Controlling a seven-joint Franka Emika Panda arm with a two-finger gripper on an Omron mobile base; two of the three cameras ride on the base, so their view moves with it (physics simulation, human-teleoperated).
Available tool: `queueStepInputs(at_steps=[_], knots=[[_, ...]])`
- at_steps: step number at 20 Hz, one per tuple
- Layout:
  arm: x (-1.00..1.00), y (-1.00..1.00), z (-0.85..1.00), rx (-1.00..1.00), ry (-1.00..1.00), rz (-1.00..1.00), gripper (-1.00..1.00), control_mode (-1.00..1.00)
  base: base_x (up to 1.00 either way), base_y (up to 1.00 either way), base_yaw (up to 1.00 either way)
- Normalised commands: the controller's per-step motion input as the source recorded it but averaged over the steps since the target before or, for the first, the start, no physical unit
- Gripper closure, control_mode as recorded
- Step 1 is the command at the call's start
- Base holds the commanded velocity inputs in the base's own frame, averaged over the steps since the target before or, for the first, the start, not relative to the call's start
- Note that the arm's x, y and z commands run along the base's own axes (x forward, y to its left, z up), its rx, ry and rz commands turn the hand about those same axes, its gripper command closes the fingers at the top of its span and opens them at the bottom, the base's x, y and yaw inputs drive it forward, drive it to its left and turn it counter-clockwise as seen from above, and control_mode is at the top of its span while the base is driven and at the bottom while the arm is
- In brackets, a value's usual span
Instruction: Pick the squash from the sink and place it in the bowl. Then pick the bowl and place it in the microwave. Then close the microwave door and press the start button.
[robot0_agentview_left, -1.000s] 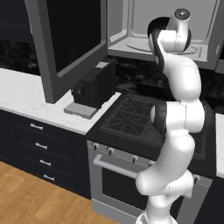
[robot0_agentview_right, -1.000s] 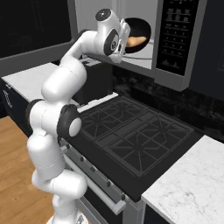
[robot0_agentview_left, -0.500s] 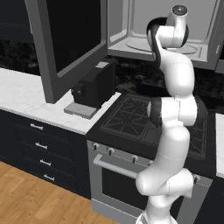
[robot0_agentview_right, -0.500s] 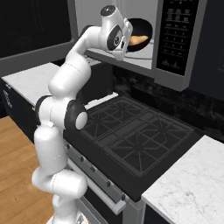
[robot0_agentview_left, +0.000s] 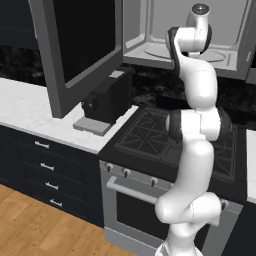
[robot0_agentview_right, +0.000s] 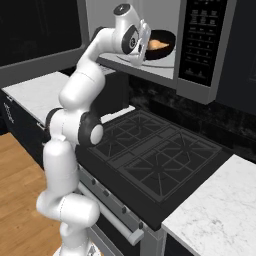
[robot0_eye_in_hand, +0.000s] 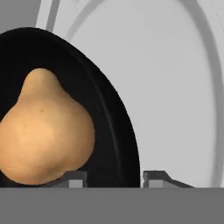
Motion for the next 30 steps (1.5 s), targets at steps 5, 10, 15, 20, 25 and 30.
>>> queueStepInputs(at_steps=[5, 10, 15, 20, 25, 30], knots=[[0.13, 0.03, -0.16, 0.0, -0.12, 0.02, -1.0, -1.0, 0.0, 0.0, 0.0], [-0.18, 0.46, -0.46, 0.0, -0.46, 0.11, -1.0, -1.0, 0.0, 0.0, 0.0], [-0.3, 0.54, -0.38, 0.01, -0.51, 0.07, -1.0, -1.0, 0.0, 0.0, 0.0], [-0.66, 0.51, 0.05, 0.0, -0.42, 0.0, -1.0, -1.0, 0.0, 0.0, 0.0], [-0.96, 0.17, 0.57, 0.0, -0.1, 0.0, -1.0, -1.0, 0.0, 0.0, 0.0], [-1.0, 0.11, 0.41, 0.0, 0.08, 0.05, -1.0, -1.0, 0.0, 0.0, 0.0]])
